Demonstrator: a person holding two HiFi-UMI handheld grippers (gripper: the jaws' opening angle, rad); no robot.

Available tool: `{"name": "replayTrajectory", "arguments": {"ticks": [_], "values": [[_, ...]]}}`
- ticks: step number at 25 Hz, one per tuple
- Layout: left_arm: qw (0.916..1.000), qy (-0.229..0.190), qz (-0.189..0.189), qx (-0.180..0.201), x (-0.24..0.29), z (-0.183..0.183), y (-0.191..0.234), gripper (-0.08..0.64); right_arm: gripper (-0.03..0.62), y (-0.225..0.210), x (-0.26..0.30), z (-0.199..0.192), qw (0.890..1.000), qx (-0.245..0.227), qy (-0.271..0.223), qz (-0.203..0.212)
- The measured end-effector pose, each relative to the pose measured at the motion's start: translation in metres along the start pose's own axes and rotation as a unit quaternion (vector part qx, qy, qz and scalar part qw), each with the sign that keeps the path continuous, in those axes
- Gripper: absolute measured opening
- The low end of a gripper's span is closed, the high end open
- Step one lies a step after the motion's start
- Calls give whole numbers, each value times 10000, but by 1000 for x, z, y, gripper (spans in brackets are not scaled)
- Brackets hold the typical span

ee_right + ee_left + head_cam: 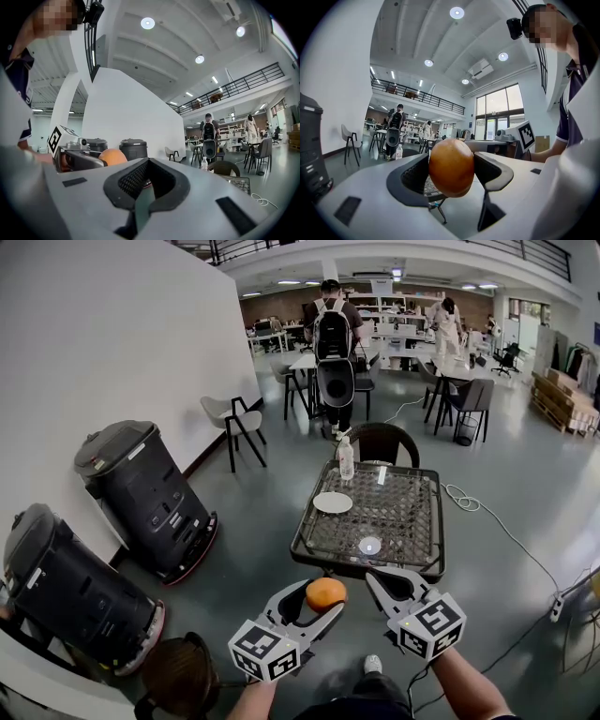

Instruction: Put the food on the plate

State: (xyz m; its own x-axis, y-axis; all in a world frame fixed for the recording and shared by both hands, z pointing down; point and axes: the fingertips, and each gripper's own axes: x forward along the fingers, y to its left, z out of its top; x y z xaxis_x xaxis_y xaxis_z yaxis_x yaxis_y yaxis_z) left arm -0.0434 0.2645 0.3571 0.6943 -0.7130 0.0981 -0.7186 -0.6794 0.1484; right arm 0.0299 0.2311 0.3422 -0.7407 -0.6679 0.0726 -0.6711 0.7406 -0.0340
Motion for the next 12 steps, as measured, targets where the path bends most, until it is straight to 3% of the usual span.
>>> {"name": "replayTrajectory", "arguments": {"ticks": [12], "values": [[9997,67,231,-59,66,2,52,308,3,-67,49,-7,9997,63,1,253]]}}
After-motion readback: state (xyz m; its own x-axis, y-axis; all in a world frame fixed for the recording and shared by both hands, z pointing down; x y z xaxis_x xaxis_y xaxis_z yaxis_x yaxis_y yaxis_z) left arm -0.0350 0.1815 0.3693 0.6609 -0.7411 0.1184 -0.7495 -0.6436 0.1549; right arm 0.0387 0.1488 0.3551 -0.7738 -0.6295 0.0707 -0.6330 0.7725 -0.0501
